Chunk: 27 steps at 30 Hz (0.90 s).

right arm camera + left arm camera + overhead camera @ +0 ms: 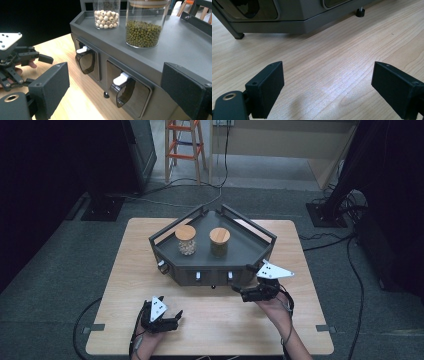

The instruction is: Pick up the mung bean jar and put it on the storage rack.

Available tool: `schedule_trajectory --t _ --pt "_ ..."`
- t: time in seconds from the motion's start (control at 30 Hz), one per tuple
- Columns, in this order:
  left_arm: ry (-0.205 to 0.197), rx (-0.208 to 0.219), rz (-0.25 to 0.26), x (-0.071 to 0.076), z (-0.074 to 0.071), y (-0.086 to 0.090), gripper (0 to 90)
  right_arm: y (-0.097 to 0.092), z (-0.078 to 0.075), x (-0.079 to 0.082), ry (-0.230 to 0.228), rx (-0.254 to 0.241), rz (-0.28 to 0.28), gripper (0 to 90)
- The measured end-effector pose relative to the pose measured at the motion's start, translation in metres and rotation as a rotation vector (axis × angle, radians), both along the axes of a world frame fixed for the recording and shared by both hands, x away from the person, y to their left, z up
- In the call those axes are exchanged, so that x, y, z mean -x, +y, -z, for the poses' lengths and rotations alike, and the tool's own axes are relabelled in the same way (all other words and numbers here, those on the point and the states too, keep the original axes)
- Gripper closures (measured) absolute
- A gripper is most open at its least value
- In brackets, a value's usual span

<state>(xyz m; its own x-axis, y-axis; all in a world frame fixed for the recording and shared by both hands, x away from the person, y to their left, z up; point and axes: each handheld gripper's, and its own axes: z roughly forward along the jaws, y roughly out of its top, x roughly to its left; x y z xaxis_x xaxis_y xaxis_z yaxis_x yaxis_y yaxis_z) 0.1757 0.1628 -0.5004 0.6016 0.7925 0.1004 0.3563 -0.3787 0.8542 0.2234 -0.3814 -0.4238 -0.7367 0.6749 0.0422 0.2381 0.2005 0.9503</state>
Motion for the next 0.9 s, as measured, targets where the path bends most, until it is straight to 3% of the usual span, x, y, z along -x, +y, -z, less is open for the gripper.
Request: schedule_trajectory --t 0.17,0.37,0.47,0.63,0.73,0.8,0.9 --pt "-0.006 -0.003 0.002 0.001 0.0 -0.001 11.0 -0.015 0.009 0.003 -0.033 -0.024 -0.036 8.5" --pt "-0.014 -0.026 0.009 0.002 0.0 -0.004 11.0 -0.03 0.017 0.006 -0.024 -0.073 -0.026 8.7" --pt "-0.015 -0.036 0.005 0.002 0.0 -0.006 11.0 -0.033 0.017 0.007 -0.017 -0.064 -0.029 8.7" --pt "-0.03 -0.072 -0.001 0.005 -0.001 -0.012 11.0 -0.035 0.016 0.014 -0.023 -0.005 -0.027 8.7" --pt "-0.046 -0.082 -0.006 0.008 0.001 -0.014 11.0 -0.038 0.016 0.015 -0.016 -0.003 -0.035 8.7" --pt "-0.069 -0.094 -0.013 0.012 0.003 -0.017 11.0 -0.045 0.023 0.017 -0.043 -0.024 -0.075 8.7" --pt "-0.077 -0.111 -0.009 0.013 0.003 -0.02 11.0 -0.044 0.025 0.021 -0.053 -0.002 -0.073 8.7"
